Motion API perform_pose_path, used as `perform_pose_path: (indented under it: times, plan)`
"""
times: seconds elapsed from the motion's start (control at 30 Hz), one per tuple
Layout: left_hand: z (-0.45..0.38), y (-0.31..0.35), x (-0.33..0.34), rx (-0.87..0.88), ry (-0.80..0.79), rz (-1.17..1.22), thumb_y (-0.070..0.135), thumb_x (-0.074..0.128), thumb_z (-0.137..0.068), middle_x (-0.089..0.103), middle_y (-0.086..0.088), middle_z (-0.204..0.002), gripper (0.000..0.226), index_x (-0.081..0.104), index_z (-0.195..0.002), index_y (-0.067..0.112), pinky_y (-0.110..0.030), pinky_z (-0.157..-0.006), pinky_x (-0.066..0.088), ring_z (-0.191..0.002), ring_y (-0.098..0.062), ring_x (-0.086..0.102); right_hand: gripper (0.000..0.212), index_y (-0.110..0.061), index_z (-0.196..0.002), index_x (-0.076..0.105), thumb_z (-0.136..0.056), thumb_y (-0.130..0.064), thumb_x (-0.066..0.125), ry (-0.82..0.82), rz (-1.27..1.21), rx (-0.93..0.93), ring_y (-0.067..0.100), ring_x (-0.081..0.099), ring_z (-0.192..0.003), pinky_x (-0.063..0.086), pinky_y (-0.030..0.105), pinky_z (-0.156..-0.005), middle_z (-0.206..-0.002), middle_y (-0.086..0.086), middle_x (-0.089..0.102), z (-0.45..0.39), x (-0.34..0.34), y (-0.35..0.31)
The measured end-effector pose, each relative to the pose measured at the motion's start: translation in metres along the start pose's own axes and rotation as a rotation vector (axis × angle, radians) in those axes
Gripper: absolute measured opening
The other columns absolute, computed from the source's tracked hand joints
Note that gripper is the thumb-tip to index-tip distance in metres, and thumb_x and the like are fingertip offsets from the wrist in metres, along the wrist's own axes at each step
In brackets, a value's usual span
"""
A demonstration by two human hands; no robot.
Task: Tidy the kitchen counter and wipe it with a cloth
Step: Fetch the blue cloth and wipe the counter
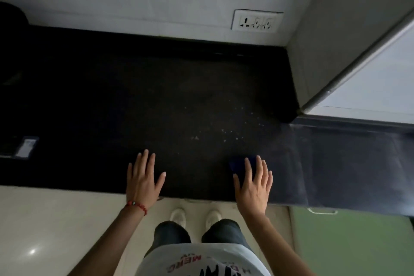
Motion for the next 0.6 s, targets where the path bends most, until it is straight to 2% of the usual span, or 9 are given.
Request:
perform_pose_path:
  times: [0.07,0.13,0.2,0.27,0.3,0.4,0.5,0.53,0.6]
  plan:
    - [-0.005,-0.003,-0.001,0.007,-0.003,-0.019,0.060,0.010,-0.086,0.038,-0.017,-0.144,0.078,0.038,-0.134,0.006,-0.054,-0.106,0.028,-0.134,-0.034,0.035,0.063,-0.013,-0.137,0.037,-0.094,-0.052,0.013,-0.046,0.022,-0.065,0.031,0.018,-0.136,0.005,0.041,-0.113,-0.146,0.020,0.035,-0.015,0.003,0.005]
    - [-0.008,-0.008,-0.001,0.004,-0.011,-0.041,0.062,0.000,-0.085,0.037,-0.015,-0.145,0.083,0.036,-0.135,0.008,-0.053,-0.107,0.027,-0.135,-0.032,0.034,0.063,-0.016,-0.142,0.029,-0.092,-0.052,0.018,-0.070,0.029,-0.090,0.030,0.011,-0.142,0.001,0.040,-0.117,-0.153,0.016,0.024,-0.046,-0.004,0.011]
    - [-0.009,-0.009,-0.001,-0.002,-0.016,-0.065,0.061,-0.002,-0.085,0.037,-0.013,-0.146,0.082,0.034,-0.137,0.008,-0.052,-0.107,0.028,-0.135,-0.030,0.033,0.060,-0.018,-0.146,0.020,-0.094,-0.047,0.027,-0.104,0.000,0.002,0.029,0.003,-0.145,0.000,0.043,-0.119,-0.157,0.011,0.011,-0.079,-0.007,0.018]
    - [-0.010,-0.009,0.000,-0.008,-0.022,-0.073,0.061,-0.002,-0.085,0.037,-0.013,-0.146,0.081,0.032,-0.137,0.009,-0.052,-0.107,0.028,-0.135,-0.030,0.033,0.058,-0.017,-0.145,0.022,-0.094,-0.044,0.032,-0.085,-0.048,0.058,0.031,0.005,-0.145,0.004,0.047,-0.118,-0.157,0.011,0.011,-0.091,-0.008,0.006]
    - [-0.009,-0.009,0.001,-0.009,-0.026,-0.076,0.060,-0.002,-0.086,0.036,-0.013,-0.146,0.081,0.032,-0.138,0.008,-0.052,-0.107,0.028,-0.135,-0.029,0.033,0.058,-0.017,-0.143,0.027,-0.093,-0.044,0.033,-0.064,-0.052,0.013,0.033,0.011,-0.143,0.008,0.048,-0.117,-0.155,0.013,0.018,-0.086,-0.005,-0.008]
    - [-0.011,-0.010,0.001,-0.001,-0.039,-0.076,0.060,0.000,-0.086,0.035,-0.012,-0.147,0.080,0.031,-0.138,0.009,-0.052,-0.108,0.027,-0.136,-0.029,0.032,0.057,-0.021,-0.138,0.037,-0.087,-0.046,0.036,-0.104,0.015,-0.338,0.029,0.025,-0.137,0.017,0.043,-0.115,-0.147,0.011,0.038,-0.037,0.015,-0.062]
    - [-0.016,-0.014,-0.001,0.036,-0.047,-0.077,0.061,0.001,-0.086,0.035,-0.011,-0.147,0.078,0.030,-0.138,0.010,-0.052,-0.108,0.027,-0.136,-0.027,0.031,0.055,-0.025,-0.139,0.034,-0.090,-0.051,0.030,-0.160,0.122,-0.544,0.024,0.027,-0.135,0.034,0.044,-0.110,-0.146,0.007,0.041,-0.039,0.018,-0.057]
    - [-0.018,-0.017,-0.003,0.049,-0.041,-0.074,0.061,0.001,-0.086,0.035,-0.010,-0.147,0.077,0.030,-0.138,0.011,-0.052,-0.108,0.027,-0.136,-0.027,0.031,0.057,-0.024,-0.140,0.033,-0.091,-0.052,0.027,-0.148,0.132,-0.502,0.026,0.028,-0.137,0.036,0.045,-0.109,-0.147,0.008,0.038,-0.056,0.014,-0.050]
    - [-0.023,-0.025,-0.006,0.049,-0.042,-0.058,0.061,0.000,-0.086,0.034,-0.010,-0.148,0.077,0.031,-0.138,0.012,-0.053,-0.108,0.027,-0.136,-0.027,0.030,0.060,-0.022,-0.143,0.027,-0.090,-0.050,0.025,-0.141,0.065,-0.262,0.029,0.021,-0.142,0.022,0.044,-0.115,-0.154,0.009,0.025,-0.090,0.004,-0.039]
Point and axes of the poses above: each hand's wrist, its own z-axis away from the middle knuckle, its own x-axis out of the palm, y = z × x, the point moved 7 cm from there along -z, towards the middle knuckle
